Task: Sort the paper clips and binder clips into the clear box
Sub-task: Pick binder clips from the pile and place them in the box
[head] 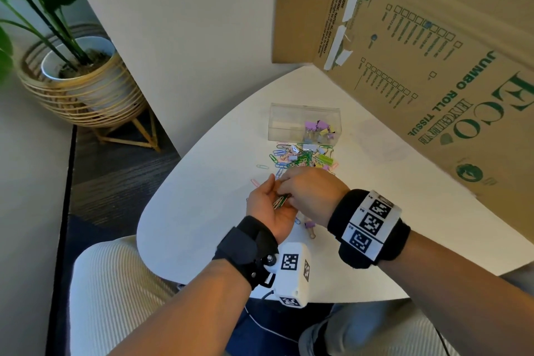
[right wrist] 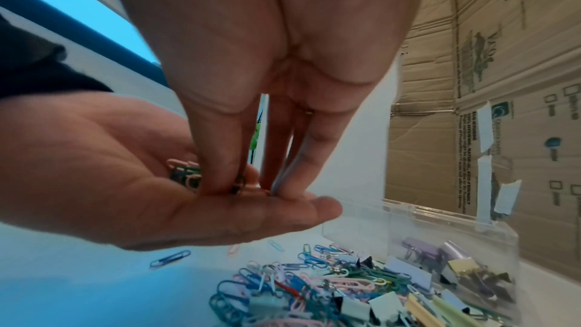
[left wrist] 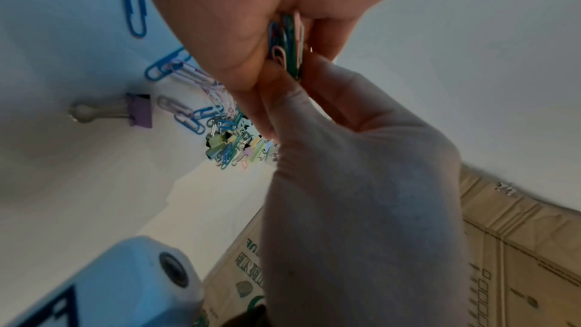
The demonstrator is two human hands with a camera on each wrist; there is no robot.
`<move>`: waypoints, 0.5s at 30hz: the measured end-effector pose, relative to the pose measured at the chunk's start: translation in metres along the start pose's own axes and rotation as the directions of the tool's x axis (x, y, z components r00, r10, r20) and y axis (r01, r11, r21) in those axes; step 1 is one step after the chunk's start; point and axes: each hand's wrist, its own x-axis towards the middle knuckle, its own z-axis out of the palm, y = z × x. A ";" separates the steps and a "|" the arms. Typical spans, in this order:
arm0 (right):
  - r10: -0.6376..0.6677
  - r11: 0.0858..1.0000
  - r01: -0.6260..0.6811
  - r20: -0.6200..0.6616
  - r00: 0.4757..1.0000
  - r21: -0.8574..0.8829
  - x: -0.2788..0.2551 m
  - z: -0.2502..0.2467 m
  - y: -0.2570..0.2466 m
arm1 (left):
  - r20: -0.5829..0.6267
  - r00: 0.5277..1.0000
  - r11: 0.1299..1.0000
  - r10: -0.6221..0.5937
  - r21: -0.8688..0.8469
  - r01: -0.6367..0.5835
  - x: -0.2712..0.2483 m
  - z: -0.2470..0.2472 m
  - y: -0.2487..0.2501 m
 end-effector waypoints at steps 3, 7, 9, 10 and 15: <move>-0.056 0.996 0.056 0.005 0.998 -0.075 0.002 0.003 0.000 | -0.016 1.000 1.000 -0.004 0.006 0.004 -0.003 0.001 0.001; -0.109 0.987 0.106 -0.018 0.994 -0.123 0.001 -0.006 0.003 | 0.029 0.999 1.000 -0.025 -0.009 0.025 -0.005 0.005 0.006; -0.113 0.991 0.109 -0.047 0.993 -0.074 -0.002 -0.014 0.005 | 0.063 0.997 0.999 -0.040 -0.028 0.042 -0.003 0.006 0.008; -0.103 0.995 0.101 -0.074 0.992 -0.022 -0.005 -0.018 0.005 | 0.086 0.995 0.998 -0.045 -0.037 0.048 -0.001 0.006 0.009; 0.144 0.885 -0.029 -0.214 0.966 0.465 -0.014 -0.027 0.006 | 0.170 0.985 0.999 -0.018 -0.044 0.026 0.001 0.005 0.014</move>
